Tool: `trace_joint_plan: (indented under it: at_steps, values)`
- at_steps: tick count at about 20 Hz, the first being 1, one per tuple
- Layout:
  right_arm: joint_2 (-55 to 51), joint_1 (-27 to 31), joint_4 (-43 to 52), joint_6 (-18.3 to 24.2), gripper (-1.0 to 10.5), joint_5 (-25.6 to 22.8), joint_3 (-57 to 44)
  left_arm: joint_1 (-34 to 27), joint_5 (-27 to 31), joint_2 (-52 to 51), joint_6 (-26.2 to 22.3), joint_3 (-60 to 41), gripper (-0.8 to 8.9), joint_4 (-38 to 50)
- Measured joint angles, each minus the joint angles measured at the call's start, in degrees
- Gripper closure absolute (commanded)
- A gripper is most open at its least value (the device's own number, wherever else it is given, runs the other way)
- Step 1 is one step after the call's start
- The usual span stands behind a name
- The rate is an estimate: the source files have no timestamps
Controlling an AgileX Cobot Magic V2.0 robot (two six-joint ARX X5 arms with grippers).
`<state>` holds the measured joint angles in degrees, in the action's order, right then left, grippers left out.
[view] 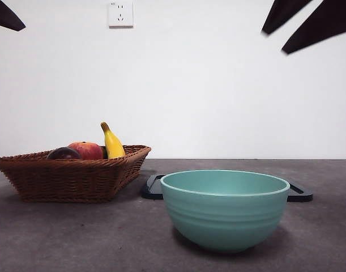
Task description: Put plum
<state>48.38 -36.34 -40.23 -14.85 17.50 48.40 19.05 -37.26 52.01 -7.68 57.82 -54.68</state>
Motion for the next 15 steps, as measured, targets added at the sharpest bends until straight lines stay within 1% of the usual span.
trace_joint_plan:
  at_steps: [2,3,6,15]
  values:
    - [-3.08,0.00,-3.78,0.02,7.6,3.80,0.00,0.00,0.00,0.00,0.00,0.00,4.09,0.00]
    - [-4.52,0.00,-5.97,0.02,7.6,4.92,0.00,0.00,0.00,0.00,0.00,0.00,4.09,-0.02]
    - [-7.63,0.00,-10.78,0.02,7.6,4.79,0.00,0.00,0.00,0.00,0.02,0.00,4.09,-0.55]
    - [-8.87,0.00,-10.75,0.02,7.6,4.76,0.00,0.00,0.00,0.00,0.00,0.00,4.09,-0.52]
